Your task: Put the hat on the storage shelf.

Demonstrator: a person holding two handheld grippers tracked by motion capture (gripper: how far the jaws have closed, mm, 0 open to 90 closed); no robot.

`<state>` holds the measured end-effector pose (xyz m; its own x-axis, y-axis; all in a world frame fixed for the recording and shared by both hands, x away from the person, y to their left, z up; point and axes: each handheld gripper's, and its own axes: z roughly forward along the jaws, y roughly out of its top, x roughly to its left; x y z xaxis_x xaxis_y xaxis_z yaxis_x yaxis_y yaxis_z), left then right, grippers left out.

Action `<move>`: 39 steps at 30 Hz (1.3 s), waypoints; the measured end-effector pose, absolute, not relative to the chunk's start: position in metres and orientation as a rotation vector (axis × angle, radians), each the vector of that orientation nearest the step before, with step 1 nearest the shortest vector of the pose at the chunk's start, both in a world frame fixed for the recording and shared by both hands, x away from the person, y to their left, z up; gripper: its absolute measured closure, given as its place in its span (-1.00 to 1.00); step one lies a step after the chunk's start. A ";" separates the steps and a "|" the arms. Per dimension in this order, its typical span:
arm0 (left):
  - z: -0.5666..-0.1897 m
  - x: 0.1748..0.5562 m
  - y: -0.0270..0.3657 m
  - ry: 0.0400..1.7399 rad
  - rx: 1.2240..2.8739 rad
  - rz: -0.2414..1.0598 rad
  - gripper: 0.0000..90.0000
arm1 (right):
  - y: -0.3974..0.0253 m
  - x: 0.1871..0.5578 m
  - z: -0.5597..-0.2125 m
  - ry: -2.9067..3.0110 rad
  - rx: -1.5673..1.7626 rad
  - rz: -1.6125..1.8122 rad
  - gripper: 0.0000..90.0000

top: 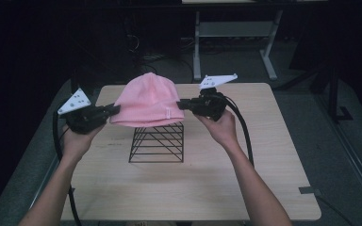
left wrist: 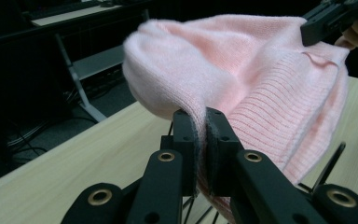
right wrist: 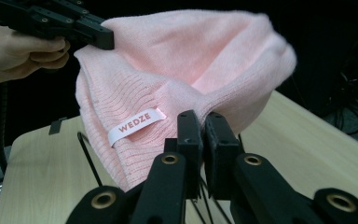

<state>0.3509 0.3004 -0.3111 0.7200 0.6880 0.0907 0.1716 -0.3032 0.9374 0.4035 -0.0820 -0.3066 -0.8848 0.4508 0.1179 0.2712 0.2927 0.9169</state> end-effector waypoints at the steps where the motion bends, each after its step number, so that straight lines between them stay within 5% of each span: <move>1: -0.315 0.350 0.301 0.667 1.842 0.599 0.86 | -0.081 0.402 -0.311 2.393 0.673 1.640 0.90; 39: -0.358 0.320 0.302 0.485 1.807 0.686 0.86 | -0.085 0.374 -0.341 2.417 0.537 1.622 0.90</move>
<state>0.3204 0.3018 -0.3583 0.7494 0.6252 0.2178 -0.0030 -0.3257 0.9455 0.3738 -0.0850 -0.3407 -0.9181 0.3932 0.0496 0.1950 0.3391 0.9203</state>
